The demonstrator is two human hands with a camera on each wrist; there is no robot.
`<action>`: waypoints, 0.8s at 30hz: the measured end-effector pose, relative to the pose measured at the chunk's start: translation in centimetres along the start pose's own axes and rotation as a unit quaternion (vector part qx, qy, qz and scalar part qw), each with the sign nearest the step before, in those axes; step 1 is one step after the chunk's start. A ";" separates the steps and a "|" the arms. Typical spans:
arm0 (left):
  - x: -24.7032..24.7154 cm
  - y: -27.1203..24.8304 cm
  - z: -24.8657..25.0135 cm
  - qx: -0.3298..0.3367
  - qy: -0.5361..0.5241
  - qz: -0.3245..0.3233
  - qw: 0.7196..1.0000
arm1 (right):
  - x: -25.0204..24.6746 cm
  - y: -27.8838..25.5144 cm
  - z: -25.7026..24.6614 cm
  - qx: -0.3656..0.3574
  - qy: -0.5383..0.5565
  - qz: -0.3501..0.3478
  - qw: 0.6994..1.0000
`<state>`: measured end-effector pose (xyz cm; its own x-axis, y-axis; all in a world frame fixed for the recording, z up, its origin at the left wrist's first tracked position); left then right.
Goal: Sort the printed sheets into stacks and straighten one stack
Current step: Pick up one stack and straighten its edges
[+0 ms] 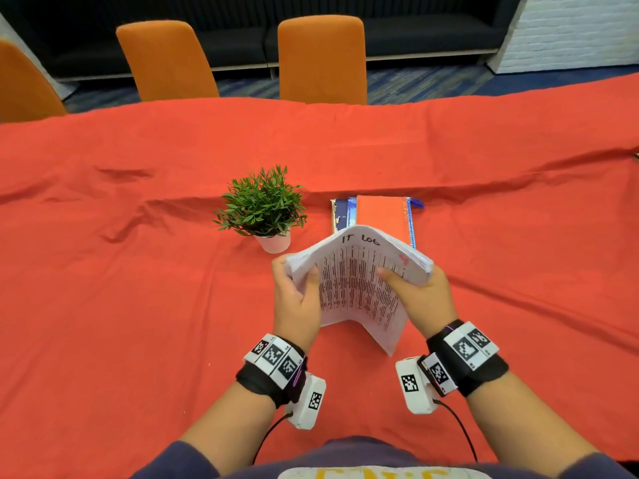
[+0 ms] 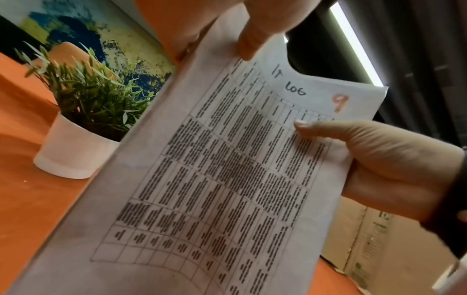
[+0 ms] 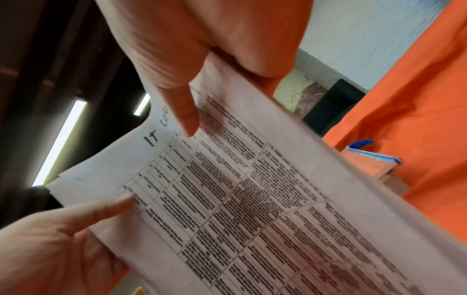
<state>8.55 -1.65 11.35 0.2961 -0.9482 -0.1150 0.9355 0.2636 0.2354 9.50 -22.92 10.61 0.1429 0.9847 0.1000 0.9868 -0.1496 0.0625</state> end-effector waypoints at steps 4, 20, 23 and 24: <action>0.3 0.4 -1.3 -0.054 -0.022 -0.023 0.998 | -1.1 0.5 0.9 0.032 0.019 0.004 0.999; 0.7 0.4 -7.0 -0.116 0.050 -0.080 0.989 | -2.3 1.0 7.1 0.138 -0.042 -0.039 0.989; 1.1 1.3 -6.2 -0.089 0.075 -0.086 0.989 | -2.4 1.8 6.5 0.134 -0.030 -0.029 0.990; 1.2 1.6 -6.0 -0.085 0.076 -0.084 0.990 | -2.5 2.1 6.5 0.137 -0.023 -0.025 0.990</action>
<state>11.60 -1.30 5.82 0.1473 -0.9468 -0.2863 0.9891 0.1427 0.0370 11.70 -25.12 4.02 0.0900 0.9943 0.0579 0.9757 -0.0764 -0.2053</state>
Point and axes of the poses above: each hand's wrist, its own y-axis towards the middle knuckle, its own x-axis out of the palm, z = x × y, the point moved 7 cm from there along y, towards the middle knuckle, and after that the axes turned 2 degrees about y, right-handed, at the moved point
